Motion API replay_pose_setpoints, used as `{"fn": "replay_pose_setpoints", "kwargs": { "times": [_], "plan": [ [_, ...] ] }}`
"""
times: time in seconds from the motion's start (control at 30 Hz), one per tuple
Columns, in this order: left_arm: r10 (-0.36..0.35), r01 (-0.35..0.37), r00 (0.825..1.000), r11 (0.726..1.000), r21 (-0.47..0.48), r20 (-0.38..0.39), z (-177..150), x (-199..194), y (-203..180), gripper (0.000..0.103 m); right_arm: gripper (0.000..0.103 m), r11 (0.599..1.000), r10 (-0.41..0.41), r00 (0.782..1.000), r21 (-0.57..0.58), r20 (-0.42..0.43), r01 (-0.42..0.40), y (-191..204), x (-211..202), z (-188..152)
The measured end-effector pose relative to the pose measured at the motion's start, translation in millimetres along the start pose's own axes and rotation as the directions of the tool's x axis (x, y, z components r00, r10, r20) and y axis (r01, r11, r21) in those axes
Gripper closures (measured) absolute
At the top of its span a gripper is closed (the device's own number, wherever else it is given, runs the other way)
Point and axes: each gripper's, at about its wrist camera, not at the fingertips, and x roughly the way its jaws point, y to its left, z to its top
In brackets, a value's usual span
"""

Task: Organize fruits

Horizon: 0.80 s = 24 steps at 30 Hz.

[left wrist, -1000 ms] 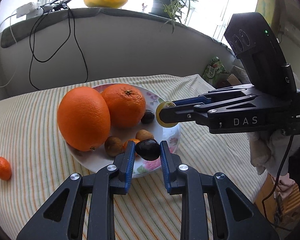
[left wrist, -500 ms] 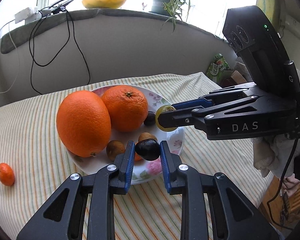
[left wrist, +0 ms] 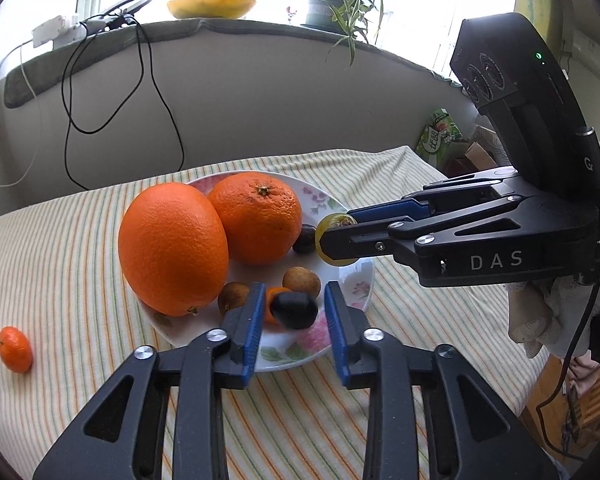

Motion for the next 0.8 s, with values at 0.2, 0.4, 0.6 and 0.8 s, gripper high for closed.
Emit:
{"fn": "replay_pose_setpoints", "kwargs": {
  "times": [0.2, 0.4, 0.6, 0.8],
  "plan": [
    [0.0, 0.0, 1.0, 1.0, -0.001, 0.005, -0.7, -1.9, 1.7, 0.069, 0.069, 1.0, -0.005, 1.0, 0.011, 0.01, 0.004, -1.7, -3.1, 0.4],
    [0.006, -0.006, 1.0, 1.0, -0.005, 0.008, -2.6, -4.3, 4.9, 0.067, 0.04, 1.0, -0.003, 0.998, 0.016, 0.059, 0.002, 0.0, -15.2, 1.4],
    [0.008, -0.008, 1.0, 1.0, -0.006, 0.018, -2.8, -9.4, 6.0, 0.067, 0.039, 0.999, -0.024, 0.997, 0.023, 0.075, 0.022, 2.9, -21.5, 1.5],
    [0.016, -0.016, 0.999, 1.0, -0.004, 0.032, -4.8, -17.5, 7.0, 0.067, 0.039, 0.999, -0.034, 0.995, 0.025, 0.091, 0.032, 11.0, -26.4, 1.2]
  ]
}}
